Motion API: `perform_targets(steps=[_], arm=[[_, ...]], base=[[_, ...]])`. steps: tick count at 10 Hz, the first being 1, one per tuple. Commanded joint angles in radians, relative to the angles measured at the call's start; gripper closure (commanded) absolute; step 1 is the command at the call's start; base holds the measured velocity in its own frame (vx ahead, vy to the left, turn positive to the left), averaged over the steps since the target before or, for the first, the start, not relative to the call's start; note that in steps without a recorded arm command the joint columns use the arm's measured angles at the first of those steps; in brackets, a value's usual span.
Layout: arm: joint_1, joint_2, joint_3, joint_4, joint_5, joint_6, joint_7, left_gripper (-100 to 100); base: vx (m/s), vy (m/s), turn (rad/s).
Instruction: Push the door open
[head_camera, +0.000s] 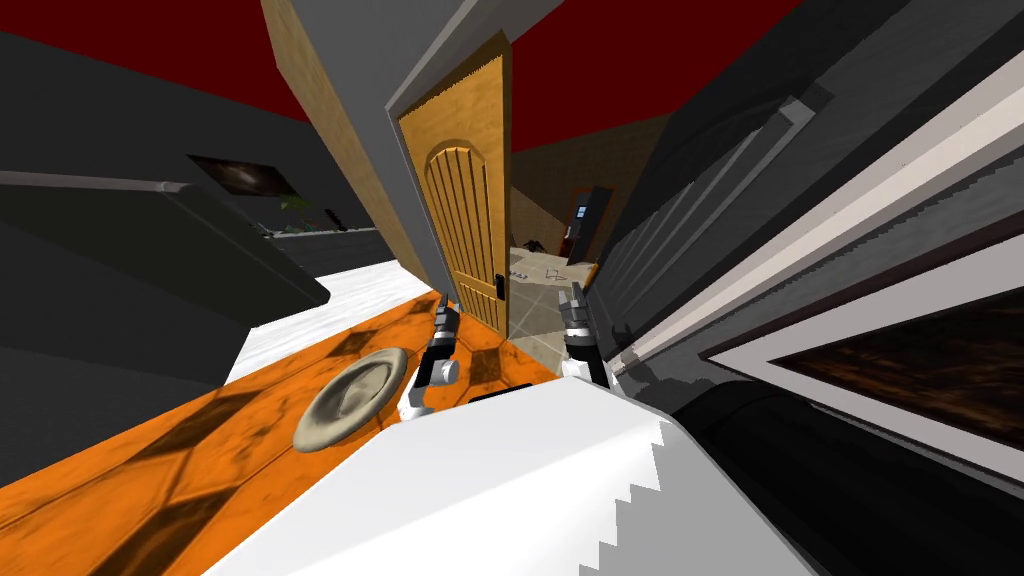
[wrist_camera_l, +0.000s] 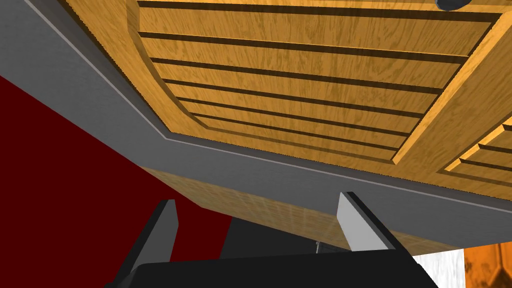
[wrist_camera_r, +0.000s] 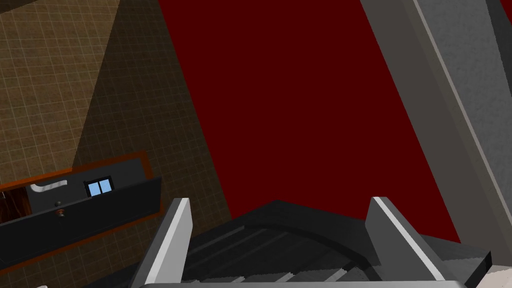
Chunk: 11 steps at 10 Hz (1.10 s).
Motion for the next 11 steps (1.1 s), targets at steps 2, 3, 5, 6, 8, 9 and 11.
perform_targets(steps=[2, 3, 5, 6, 8, 9, 11], arm=[[-0.047, -0.002, -0.031, 0.078, 0.009, 0.000, -0.004, -100], [-0.047, -0.002, -0.031, 0.079, 0.009, 0.000, -0.004, -100], [-0.081, -0.002, -0.054, 0.138, 0.017, -0.001, -0.006, -100], [-0.098, -0.002, -0.065, 0.167, 0.020, -0.001, -0.007, -100], [-0.132, -0.003, -0.088, 0.226, 0.028, -0.002, -0.008, -100], [-0.149, -0.004, -0.099, 0.255, 0.032, -0.002, -0.009, -100], [-0.166, -0.006, -0.110, 0.284, 0.035, -0.002, -0.010, -100]], base=[[0.077, 0.095, -0.115], [0.044, 0.069, -0.042], [0.058, 0.067, -0.106], [0.077, 0.100, -0.113], [0.065, 0.117, -0.113], [0.069, 0.112, -0.115], [0.039, 0.061, -0.046]])
